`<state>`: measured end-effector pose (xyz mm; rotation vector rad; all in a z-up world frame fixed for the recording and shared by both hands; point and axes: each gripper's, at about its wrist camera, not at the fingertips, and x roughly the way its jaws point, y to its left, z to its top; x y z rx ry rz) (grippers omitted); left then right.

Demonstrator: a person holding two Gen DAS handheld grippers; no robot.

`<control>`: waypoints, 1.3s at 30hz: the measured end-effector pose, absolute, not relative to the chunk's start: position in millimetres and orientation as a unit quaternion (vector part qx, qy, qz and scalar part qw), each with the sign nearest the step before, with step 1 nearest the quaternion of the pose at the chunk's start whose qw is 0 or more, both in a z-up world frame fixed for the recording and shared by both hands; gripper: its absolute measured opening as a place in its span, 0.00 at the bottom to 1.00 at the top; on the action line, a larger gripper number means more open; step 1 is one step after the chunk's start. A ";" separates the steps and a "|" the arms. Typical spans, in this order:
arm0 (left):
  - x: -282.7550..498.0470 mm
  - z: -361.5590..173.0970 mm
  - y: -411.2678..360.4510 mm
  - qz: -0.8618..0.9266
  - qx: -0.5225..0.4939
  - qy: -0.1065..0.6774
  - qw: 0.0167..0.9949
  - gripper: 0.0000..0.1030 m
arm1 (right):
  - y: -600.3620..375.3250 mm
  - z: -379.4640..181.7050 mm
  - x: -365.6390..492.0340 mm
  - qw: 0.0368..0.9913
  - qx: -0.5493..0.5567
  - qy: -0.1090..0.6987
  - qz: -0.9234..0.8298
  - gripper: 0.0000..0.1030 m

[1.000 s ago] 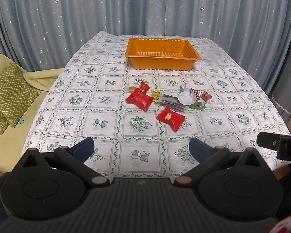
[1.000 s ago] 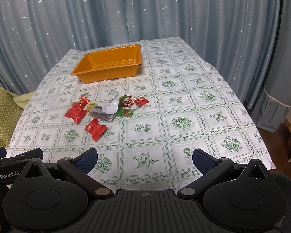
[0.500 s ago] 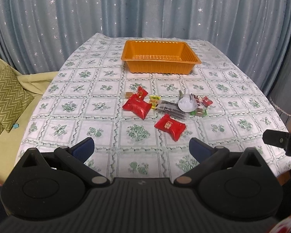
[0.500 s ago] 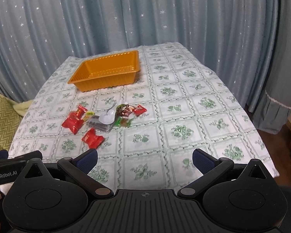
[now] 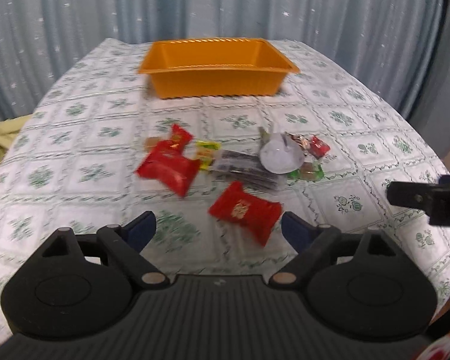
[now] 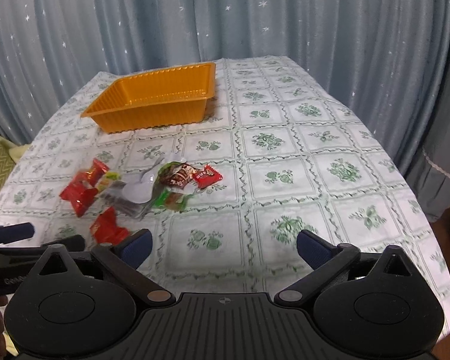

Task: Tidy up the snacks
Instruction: 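Grasp the red square packet with the left tool while the right tool grasps a green-wrapped candy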

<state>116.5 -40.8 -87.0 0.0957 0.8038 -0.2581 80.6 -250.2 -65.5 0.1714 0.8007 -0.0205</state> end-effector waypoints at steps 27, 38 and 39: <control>148.0 -125.2 -65.5 -0.174 0.118 0.396 0.894 0.44 | -249.9 -102.6 130.8 0.908 0.100 0.406 0.030 0.72; 149.5 -108.3 -43.0 -0.170 0.115 0.378 0.903 0.38 | -230.0 -107.2 152.0 0.911 0.074 0.400 0.059 0.72; 150.4 -107.2 -40.8 -0.168 0.114 0.377 0.904 0.38 | -227.9 -108.5 154.9 0.912 0.069 0.400 0.059 0.72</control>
